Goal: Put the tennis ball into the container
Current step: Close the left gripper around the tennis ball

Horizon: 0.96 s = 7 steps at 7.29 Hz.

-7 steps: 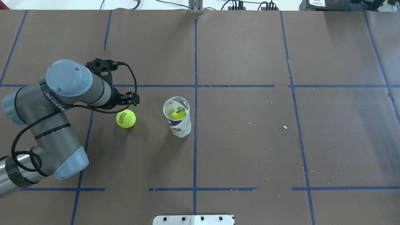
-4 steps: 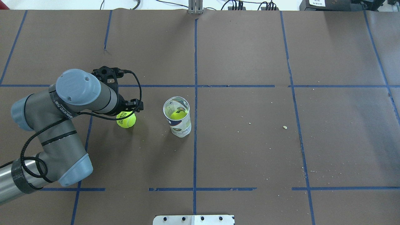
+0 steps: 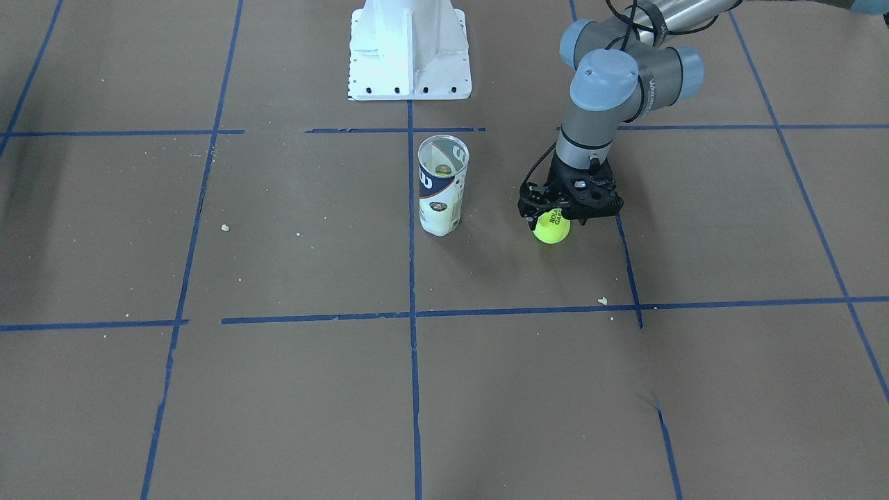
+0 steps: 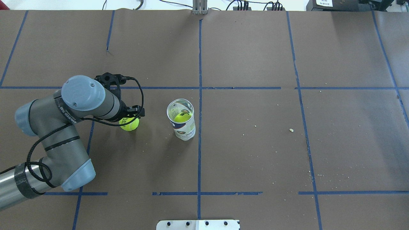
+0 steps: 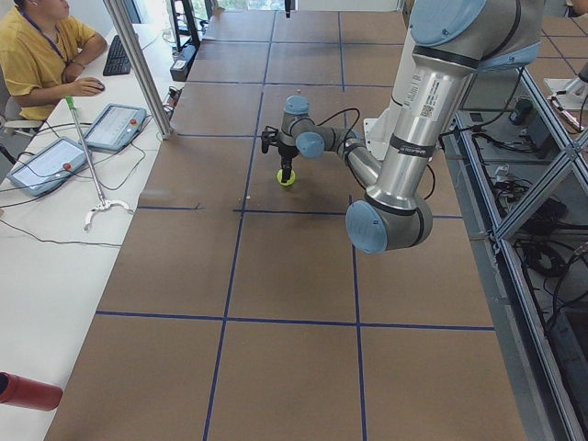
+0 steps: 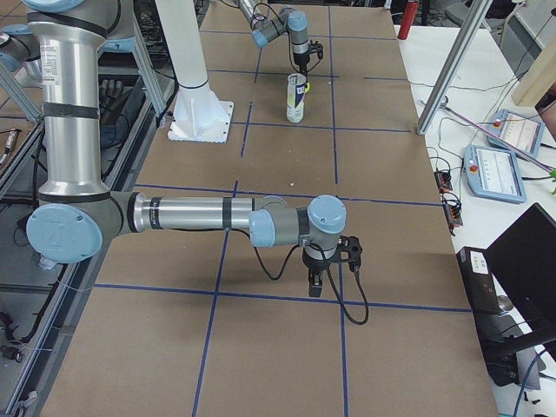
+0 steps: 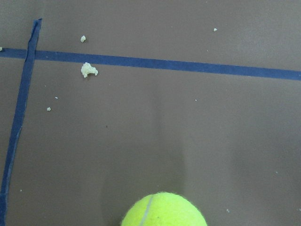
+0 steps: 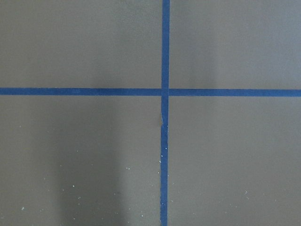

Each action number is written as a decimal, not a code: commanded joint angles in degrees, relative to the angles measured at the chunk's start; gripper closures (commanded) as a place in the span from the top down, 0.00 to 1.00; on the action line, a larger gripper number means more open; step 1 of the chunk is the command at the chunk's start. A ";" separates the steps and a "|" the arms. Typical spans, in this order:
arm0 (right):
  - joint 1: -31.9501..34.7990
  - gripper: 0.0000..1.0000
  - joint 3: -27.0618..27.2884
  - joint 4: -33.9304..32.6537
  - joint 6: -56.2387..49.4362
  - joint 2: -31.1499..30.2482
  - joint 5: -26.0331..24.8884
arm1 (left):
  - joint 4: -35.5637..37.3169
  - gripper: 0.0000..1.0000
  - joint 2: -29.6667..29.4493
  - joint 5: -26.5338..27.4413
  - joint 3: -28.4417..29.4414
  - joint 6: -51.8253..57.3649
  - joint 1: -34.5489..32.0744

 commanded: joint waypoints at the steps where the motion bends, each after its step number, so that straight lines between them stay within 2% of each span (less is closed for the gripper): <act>1: -0.09 1.00 0.00 0.00 0.00 0.00 0.00 | -0.14 1.00 -0.33 -0.10 1.01 0.02 0.06; 5: 0.00 1.00 0.00 0.00 0.00 0.00 0.00 | -3.39 0.99 -0.42 -0.28 3.56 -0.25 0.67; 7: 0.00 1.00 0.00 0.00 0.00 0.00 0.00 | -3.39 0.90 -0.42 -0.28 4.09 -0.42 0.76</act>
